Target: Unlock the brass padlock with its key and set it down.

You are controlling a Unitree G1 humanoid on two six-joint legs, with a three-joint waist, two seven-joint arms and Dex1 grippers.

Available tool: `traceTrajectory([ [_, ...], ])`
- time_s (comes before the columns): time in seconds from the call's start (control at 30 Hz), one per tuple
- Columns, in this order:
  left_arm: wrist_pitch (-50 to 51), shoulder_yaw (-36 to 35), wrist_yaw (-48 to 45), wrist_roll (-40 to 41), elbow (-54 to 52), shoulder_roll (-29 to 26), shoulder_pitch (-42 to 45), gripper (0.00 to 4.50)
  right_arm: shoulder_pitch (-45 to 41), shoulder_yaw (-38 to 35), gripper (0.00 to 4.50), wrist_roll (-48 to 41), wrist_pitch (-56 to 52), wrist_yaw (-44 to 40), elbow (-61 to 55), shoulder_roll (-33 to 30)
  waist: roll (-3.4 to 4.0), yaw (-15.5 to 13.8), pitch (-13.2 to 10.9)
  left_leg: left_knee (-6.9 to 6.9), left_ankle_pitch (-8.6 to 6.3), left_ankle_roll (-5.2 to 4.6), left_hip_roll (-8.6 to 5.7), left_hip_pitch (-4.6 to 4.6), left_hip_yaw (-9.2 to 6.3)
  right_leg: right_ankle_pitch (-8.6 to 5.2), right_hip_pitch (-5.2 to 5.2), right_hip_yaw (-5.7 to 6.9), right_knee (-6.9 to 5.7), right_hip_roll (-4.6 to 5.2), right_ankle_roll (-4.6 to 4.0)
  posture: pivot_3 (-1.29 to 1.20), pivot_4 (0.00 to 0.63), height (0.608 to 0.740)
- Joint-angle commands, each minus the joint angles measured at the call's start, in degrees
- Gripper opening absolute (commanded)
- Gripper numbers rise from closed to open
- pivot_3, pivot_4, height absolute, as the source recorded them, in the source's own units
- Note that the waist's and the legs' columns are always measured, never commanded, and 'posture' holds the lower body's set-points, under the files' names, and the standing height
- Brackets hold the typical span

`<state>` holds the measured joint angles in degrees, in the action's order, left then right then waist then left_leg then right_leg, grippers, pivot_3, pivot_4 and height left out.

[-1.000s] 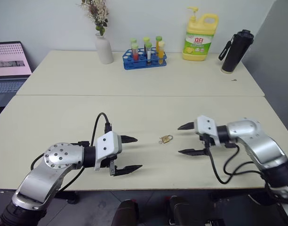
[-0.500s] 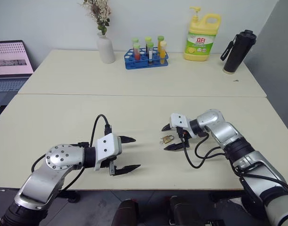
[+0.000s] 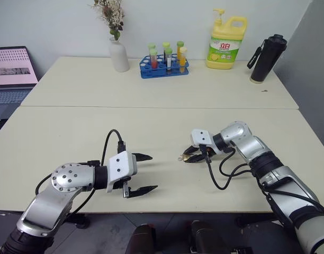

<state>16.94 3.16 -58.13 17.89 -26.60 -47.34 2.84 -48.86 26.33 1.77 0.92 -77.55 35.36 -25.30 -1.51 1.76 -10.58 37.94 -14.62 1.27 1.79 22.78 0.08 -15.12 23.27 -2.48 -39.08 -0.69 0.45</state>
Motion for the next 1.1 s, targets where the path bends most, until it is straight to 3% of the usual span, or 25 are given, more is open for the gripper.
traceTrajectory([
  [0.03,-1.0,0.39,-0.04,-0.02,-0.16,0.59,0.86,4.5,0.59,-0.71,0.92,2.14,0.34,1.35,-1.45,-1.29,0.0,-0.01,0.0,0.0,0.0,0.0,0.0,0.0,-0.01,0.0,0.0,0.0,0.0,0.0,0.0,0.0,0.15,0.74],
  [0.23,2.48,-0.3,2.77,2.09,2.43,4.81,4.74,4.5,5.95,-4.95,0.92,1.8,-0.02,6.86,-17.23,-5.16,0.0,-0.43,0.0,0.03,0.0,0.0,-0.06,0.1,-0.07,-0.01,0.01,0.05,0.01,0.0,0.01,0.0,0.15,0.74],
  [0.43,9.31,-0.49,4.38,6.55,5.51,8.91,12.71,4.5,21.44,-13.04,0.92,1.35,-6.53,15.43,-44.59,-11.57,-0.01,-0.51,0.0,0.0,0.0,0.01,-0.1,0.19,-0.18,-0.11,0.03,0.12,0.01,0.0,0.21,0.0,0.15,0.74],
  [0.57,14.42,0.22,3.85,10.11,8.32,11.05,19.28,4.5,29.98,-15.75,0.92,8.1,-4.18,24.07,-54.6,-13.57,-0.01,-0.25,0.0,0.01,0.0,0.02,-0.09,0.17,-0.17,-0.15,0.02,0.1,0.01,-0.02,0.29,0.0,0.15,0.74],
  [0.7,17.56,1.25,2.35,12.0,10.78,12.26,24.4,4.5,34.46,-15.07,0.92,18.39,2.86,33.35,-57.65,-14.62,-0.02,0.13,0.01,0.02,0.01,0.03,-0.11,0.09,-0.03,-0.17,0.02,0.05,0.01,-0.16,0.33,0.0,0.15,0.74],
  [0.83,19.05,2.5,-0.26,12.45,12.81,11.99,27.57,4.5,33.75,-14.53,0.92,28.7,9.56,44.39,-56.18,-13.92,-0.02,0.11,0.01,0.02,0.01,0.04,-0.11,0.05,0.03,-0.17,0.03,0.02,0.0,-0.21,0.33,0.0,0.15,0.74],
  [1.1,19.87,4.77,-3.87,12.08,15.08,12.89,30.37,4.5,31.29,-14.91,0.92,32.05,17.42,52.8,-52.97,-12.5,-0.02,-0.05,0.01,0.02,0.02,0.05,-0.14,0.1,0.04,-0.16,0.03,-0.04,0.03,-0.17,0.32,0.0,0.15,0.74],
])
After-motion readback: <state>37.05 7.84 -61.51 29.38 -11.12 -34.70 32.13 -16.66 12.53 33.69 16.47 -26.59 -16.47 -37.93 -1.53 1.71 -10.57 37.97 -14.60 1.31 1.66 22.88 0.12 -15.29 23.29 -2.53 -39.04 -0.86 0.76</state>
